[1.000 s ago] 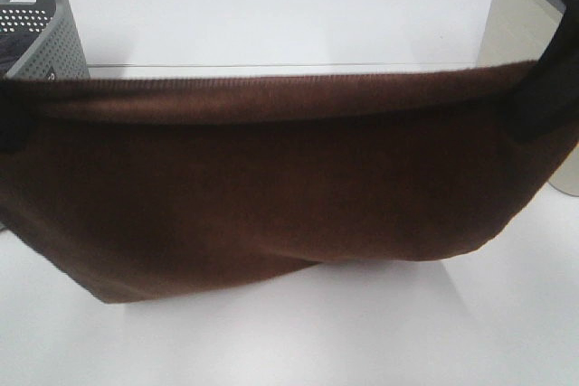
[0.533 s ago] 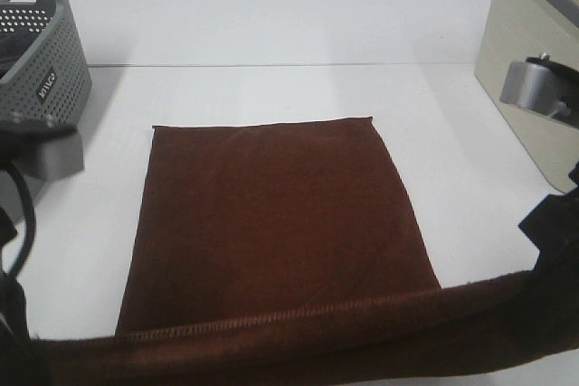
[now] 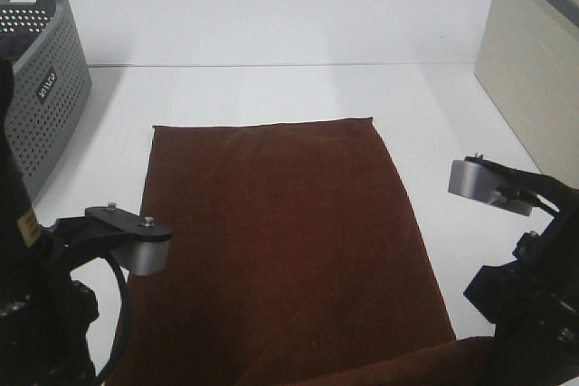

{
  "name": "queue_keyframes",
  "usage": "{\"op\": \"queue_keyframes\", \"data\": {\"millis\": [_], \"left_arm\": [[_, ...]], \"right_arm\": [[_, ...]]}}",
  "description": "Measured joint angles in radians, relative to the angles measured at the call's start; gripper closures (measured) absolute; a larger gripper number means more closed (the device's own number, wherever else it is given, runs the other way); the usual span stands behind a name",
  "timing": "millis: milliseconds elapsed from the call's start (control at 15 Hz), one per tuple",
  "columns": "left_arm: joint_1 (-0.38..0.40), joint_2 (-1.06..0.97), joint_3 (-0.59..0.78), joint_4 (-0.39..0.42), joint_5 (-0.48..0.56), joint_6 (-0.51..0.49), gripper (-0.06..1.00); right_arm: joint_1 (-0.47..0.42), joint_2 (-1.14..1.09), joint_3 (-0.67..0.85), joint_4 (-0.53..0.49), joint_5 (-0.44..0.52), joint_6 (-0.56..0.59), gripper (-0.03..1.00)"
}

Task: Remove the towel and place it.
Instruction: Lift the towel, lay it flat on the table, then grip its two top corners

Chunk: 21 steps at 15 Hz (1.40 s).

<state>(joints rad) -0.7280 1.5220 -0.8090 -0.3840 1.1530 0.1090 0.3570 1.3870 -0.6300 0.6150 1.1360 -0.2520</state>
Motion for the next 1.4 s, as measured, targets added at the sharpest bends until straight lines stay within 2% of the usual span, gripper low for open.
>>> {"op": "queue_keyframes", "data": {"millis": [267,400,533,800,867,933,1000,1133,1200,1267,1333,1400], "left_arm": [[-0.037,0.090,-0.025,-0.059,-0.059,0.023,0.94],[-0.037,0.112,-0.051,-0.070,-0.081,0.026,0.94],[-0.037,0.139,-0.053,-0.094,-0.082,0.036,0.94],[-0.086,0.164,-0.053,-0.130,-0.083,0.068,0.90],[-0.102,0.165,-0.053,-0.135,-0.087,0.069,0.87],[-0.117,0.165,-0.053,-0.140,-0.101,0.069,0.81],[-0.137,0.166,-0.053,-0.146,-0.127,0.069,0.70],[-0.178,0.166,-0.058,-0.151,-0.146,0.049,0.38],[-0.193,0.166,-0.070,-0.154,-0.140,0.039,0.20],[-0.200,0.166,-0.088,-0.157,-0.121,0.033,0.07],[-0.203,0.166,-0.108,-0.156,-0.101,0.030,0.01],[-0.203,0.166,-0.120,-0.156,-0.092,0.030,0.00]], "right_arm": [[0.023,0.115,0.003,0.057,-0.041,-0.064,0.96],[0.126,0.154,0.003,0.087,-0.089,-0.078,0.96],[0.176,0.200,0.004,0.096,-0.116,-0.078,0.96],[0.177,0.215,0.004,0.102,-0.134,-0.077,0.95],[0.177,0.215,0.004,0.103,-0.134,-0.075,0.90],[0.177,0.215,0.004,0.104,-0.134,-0.069,0.80],[0.177,0.215,0.004,0.104,-0.134,-0.061,0.68],[0.177,0.215,0.004,0.104,-0.134,-0.050,0.38],[0.177,0.215,0.004,0.104,-0.134,-0.050,0.27],[0.177,0.215,0.004,0.104,-0.133,-0.050,0.20],[0.177,0.215,0.004,0.104,-0.131,-0.050,0.17],[0.177,0.215,0.000,0.103,-0.130,-0.049,0.16]]}}
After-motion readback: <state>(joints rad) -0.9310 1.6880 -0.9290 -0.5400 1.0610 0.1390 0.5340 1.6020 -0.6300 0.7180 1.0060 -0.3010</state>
